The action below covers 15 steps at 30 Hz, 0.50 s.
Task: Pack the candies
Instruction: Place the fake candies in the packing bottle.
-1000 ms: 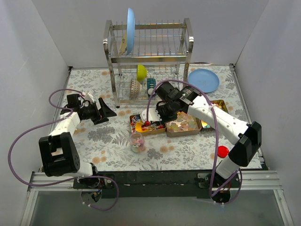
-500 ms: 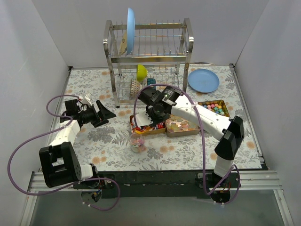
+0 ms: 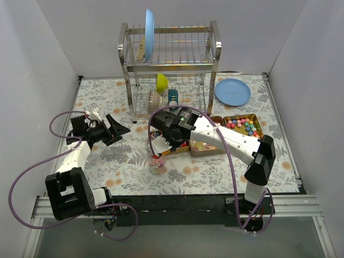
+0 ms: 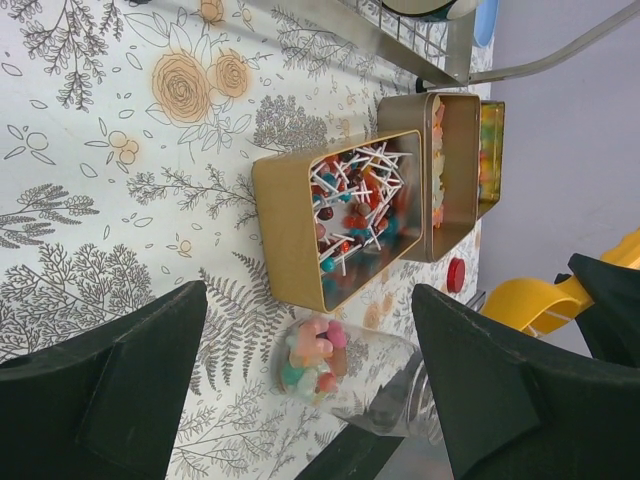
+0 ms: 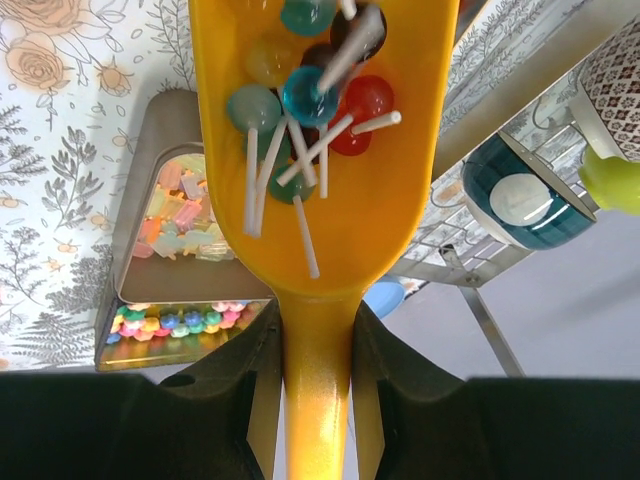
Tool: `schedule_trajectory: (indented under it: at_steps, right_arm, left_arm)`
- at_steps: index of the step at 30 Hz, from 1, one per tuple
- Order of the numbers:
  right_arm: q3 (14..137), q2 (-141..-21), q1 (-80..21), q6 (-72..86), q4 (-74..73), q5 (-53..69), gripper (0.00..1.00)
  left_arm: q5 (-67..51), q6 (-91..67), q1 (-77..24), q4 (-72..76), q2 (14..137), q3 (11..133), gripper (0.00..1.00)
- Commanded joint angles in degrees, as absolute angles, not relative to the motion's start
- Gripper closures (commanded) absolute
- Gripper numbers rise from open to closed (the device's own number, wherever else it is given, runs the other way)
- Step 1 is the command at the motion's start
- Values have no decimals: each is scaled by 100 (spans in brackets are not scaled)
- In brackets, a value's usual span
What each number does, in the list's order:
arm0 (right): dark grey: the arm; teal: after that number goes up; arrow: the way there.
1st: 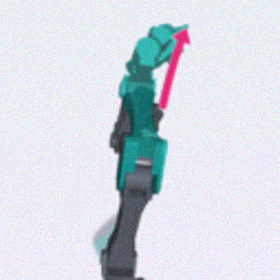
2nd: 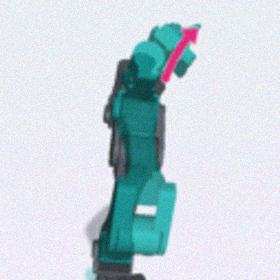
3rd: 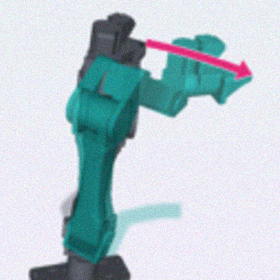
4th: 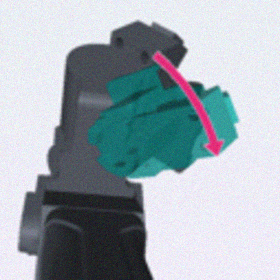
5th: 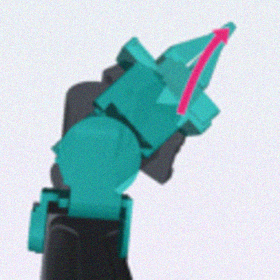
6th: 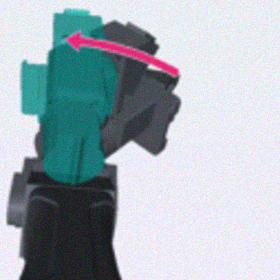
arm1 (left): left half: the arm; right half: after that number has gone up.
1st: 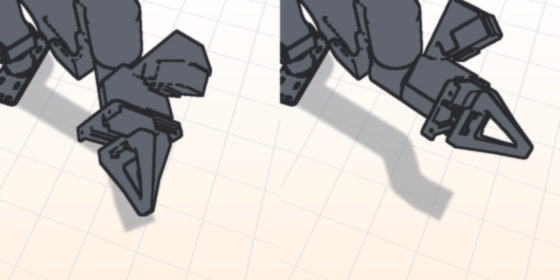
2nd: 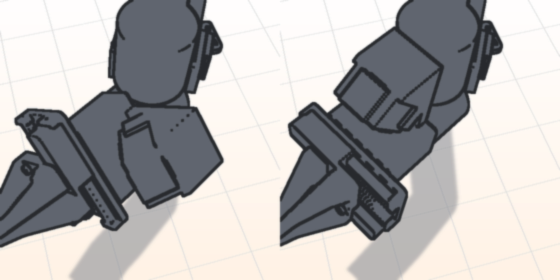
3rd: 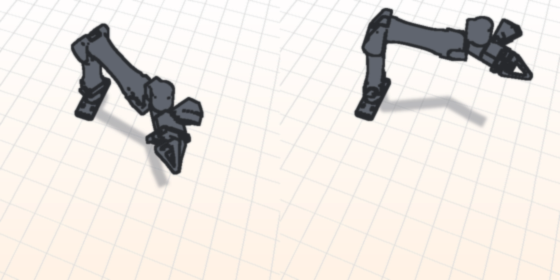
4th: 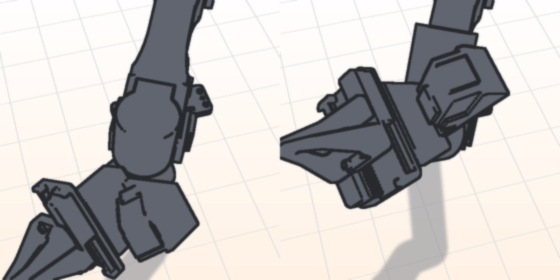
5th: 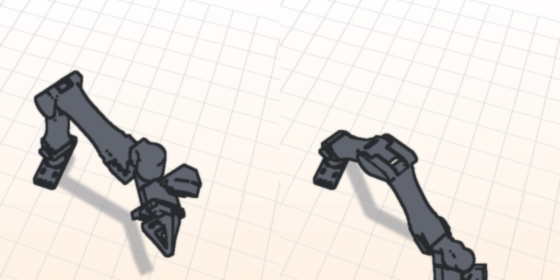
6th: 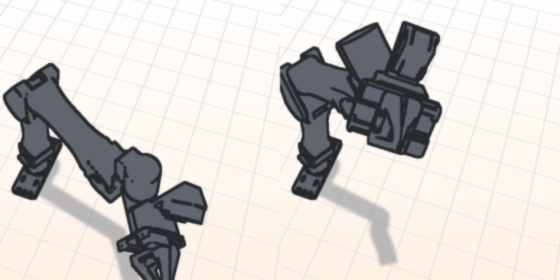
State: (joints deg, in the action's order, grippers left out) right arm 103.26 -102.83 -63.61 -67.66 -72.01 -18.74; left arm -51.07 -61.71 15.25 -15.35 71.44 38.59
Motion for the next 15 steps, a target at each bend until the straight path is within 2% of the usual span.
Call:
schedule_trajectory:
  at_steps: [1, 15]
  right_arm:
    - [10283, -10072, -6530, -7303, -7400, -2645, 99]
    - [10143, -9993, -6724, -7761, -7479, -3647, 99]
  left_arm:
    - [-5229, -6310, 1626, -1380, 6864, 3718, 17]
    - [-5221, -6399, 1661, -1362, 6768, 3718, 17]
